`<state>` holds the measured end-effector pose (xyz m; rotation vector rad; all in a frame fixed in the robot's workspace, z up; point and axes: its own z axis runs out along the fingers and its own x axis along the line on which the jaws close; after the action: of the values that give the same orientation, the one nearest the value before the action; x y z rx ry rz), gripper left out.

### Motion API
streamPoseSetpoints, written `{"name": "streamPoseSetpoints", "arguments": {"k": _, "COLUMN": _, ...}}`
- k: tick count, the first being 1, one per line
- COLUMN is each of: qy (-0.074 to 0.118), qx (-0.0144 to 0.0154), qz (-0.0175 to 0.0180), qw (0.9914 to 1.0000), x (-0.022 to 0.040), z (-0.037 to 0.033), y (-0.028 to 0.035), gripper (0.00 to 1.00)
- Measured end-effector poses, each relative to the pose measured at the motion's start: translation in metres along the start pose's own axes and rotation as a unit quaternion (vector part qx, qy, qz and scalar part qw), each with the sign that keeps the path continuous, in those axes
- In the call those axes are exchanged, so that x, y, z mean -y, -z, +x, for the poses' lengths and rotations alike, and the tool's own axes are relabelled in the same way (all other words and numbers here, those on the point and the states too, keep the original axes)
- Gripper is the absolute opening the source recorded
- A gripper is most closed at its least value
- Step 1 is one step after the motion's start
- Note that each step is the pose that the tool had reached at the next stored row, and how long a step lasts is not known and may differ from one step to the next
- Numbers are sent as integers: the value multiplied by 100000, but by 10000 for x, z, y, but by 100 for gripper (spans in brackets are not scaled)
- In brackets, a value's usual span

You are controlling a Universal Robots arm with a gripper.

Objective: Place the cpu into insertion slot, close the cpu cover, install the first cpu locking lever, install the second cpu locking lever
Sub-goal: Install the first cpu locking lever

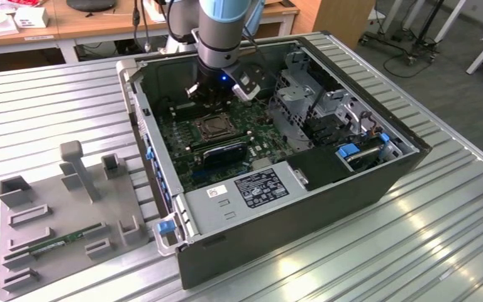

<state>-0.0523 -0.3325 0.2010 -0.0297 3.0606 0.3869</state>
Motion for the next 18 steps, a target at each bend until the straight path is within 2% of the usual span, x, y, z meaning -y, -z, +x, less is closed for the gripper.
{"name": "streamPoseSetpoints", "arguments": {"k": 18, "qy": 6, "qx": -6, "qz": 202, "qw": 100000, "x": 27, "z": 1, "y": -35, "gripper": 11}}
